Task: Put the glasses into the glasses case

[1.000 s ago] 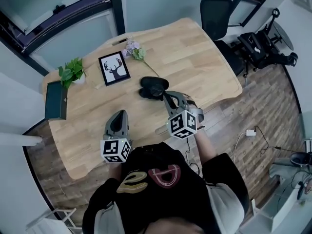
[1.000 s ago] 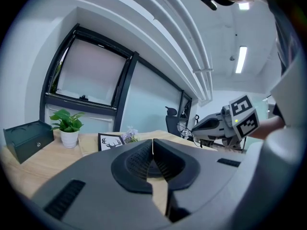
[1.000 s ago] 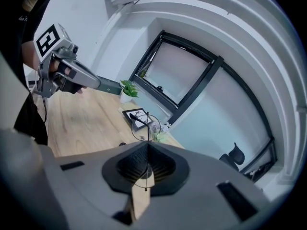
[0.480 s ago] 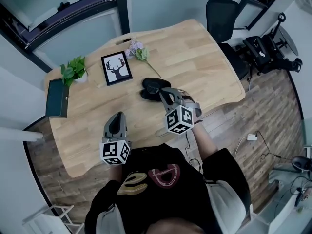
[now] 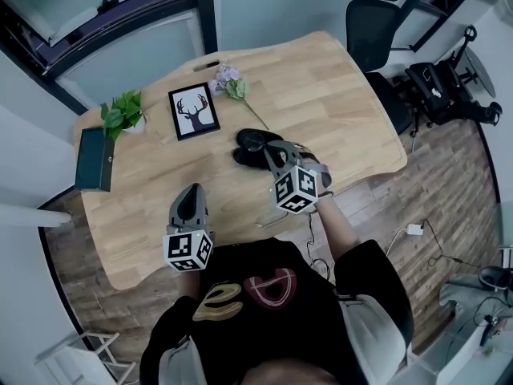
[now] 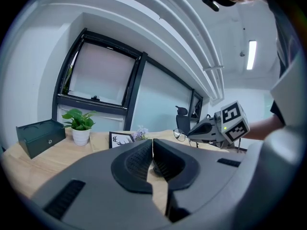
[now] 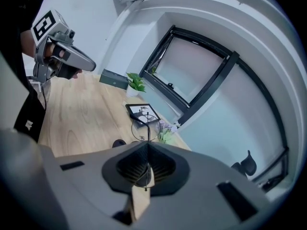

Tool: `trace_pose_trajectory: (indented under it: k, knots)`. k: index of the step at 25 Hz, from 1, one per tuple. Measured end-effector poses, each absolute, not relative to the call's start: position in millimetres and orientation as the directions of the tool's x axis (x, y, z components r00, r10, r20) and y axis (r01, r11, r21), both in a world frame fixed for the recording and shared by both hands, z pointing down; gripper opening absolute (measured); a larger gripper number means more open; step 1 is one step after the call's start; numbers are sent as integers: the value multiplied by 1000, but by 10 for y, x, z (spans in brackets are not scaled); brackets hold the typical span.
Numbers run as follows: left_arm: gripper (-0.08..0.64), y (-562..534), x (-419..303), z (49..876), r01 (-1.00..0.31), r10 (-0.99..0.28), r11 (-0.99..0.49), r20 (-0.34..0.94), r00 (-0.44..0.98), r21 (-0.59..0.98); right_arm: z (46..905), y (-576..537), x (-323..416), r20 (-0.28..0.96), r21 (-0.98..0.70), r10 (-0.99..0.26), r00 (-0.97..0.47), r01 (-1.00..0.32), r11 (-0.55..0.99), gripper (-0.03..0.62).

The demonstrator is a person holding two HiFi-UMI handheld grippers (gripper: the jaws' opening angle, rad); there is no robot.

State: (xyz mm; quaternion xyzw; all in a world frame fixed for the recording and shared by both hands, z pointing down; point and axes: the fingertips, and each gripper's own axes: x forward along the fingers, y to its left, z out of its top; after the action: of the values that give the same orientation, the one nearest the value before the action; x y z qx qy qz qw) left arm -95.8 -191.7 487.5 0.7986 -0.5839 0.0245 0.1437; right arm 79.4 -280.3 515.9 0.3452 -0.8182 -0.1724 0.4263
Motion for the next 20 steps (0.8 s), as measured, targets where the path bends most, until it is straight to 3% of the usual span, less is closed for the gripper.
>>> trace_pose_trajectory:
  k: [20]
  knots:
    - [18,-2056,-1071,5008,-956,-933,-217,247,262,197,5587,-3164,789,650,557,-649,-396,-332,761,12]
